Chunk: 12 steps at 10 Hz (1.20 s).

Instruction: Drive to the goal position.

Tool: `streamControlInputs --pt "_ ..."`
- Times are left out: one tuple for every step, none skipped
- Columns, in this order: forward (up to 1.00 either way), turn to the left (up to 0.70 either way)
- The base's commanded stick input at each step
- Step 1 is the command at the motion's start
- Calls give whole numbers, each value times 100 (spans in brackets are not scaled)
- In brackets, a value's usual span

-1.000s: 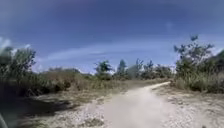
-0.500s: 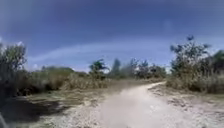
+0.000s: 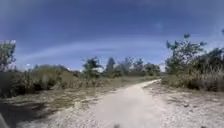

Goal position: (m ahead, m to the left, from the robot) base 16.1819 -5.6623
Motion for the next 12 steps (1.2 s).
streamControlInputs --pt "50 0" --pt "50 0" --pt "50 0" --pt "50 0" --pt "50 0" --pt "50 0" --pt "50 0" --pt "50 0" --pt "50 0" --pt "50 0" --pt "50 0" --pt "50 0"
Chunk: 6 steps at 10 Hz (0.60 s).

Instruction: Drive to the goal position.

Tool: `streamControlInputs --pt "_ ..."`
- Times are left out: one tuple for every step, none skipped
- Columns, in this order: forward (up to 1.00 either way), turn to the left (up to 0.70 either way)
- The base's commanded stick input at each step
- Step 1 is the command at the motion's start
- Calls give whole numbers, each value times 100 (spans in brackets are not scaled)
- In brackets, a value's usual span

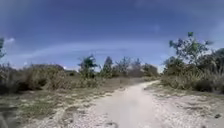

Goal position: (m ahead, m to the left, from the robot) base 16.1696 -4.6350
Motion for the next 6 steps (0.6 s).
streamControlInputs --pt "50 0" --pt "50 0" --pt "50 0" --pt "50 0" --pt "50 0" --pt "50 0"
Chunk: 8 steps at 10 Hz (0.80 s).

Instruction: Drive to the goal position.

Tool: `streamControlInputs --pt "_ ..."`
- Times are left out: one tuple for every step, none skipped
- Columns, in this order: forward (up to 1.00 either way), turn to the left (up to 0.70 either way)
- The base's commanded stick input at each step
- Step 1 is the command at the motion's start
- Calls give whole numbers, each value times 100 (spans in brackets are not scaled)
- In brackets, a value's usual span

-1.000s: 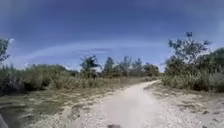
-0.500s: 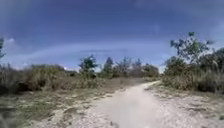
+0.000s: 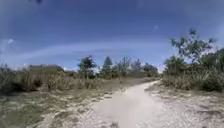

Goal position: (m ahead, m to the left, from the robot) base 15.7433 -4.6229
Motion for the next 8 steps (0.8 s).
streamControlInputs --pt "50 0" --pt "50 0" --pt "50 0" --pt "50 0" --pt "50 0" --pt "50 0" --pt "50 0" --pt "50 0"
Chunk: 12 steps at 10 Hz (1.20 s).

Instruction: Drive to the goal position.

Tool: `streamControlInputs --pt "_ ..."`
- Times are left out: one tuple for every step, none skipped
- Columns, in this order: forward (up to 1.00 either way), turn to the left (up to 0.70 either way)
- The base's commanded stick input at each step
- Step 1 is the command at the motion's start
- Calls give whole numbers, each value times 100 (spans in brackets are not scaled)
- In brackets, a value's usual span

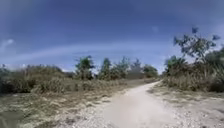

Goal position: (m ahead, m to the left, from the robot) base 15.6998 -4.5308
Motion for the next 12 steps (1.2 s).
streamControlInputs --pt "50 0" --pt "50 0" --pt "50 -15" --pt "50 -50" --pt "50 -43" --pt "50 -10" --pt "50 0" --pt "50 0" --pt "50 0" --pt "50 0" --pt "50 0" --pt "50 0"
